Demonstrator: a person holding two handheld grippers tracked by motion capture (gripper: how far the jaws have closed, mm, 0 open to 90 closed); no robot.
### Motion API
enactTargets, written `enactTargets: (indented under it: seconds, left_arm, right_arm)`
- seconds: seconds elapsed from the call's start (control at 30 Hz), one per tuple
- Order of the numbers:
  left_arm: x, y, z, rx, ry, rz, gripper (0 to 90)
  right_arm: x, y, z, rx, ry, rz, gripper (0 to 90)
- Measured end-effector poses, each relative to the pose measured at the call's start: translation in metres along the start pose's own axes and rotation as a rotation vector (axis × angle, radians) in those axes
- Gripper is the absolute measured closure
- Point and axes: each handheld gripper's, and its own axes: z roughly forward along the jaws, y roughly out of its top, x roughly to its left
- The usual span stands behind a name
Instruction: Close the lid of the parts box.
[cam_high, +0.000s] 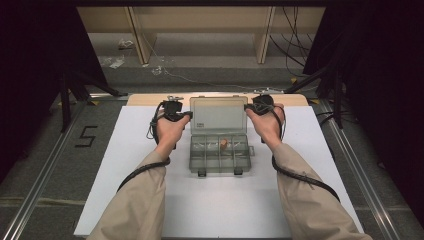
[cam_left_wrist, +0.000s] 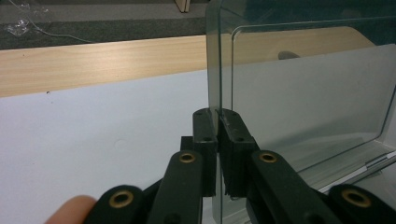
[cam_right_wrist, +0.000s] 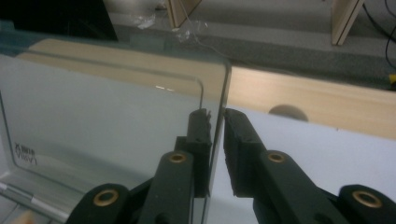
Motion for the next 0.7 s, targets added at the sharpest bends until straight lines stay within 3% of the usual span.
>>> enactTargets:
  seconds: [0.27, 0.37, 0.7]
  left_arm:
    - [-0.001, 0.000, -0.001, -0.007, -0.008, 0.009, 85.3]
    - [0.000, 0.000, -0.001, -0.004, -0.010, 0.010, 85.3]
    - [0.001, 0.000, 0.000, -0.001, -0.017, 0.012, 84.1]
  right_arm:
    - [-0.002, 0.014, -0.001, -0.030, -0.004, -0.012, 81.4]
    - [-0.002, 0.016, -0.002, -0.028, -0.015, -0.001, 85.3]
    - [0.001, 0.016, -0.006, -0.035, -0.025, -0.002, 86.0]
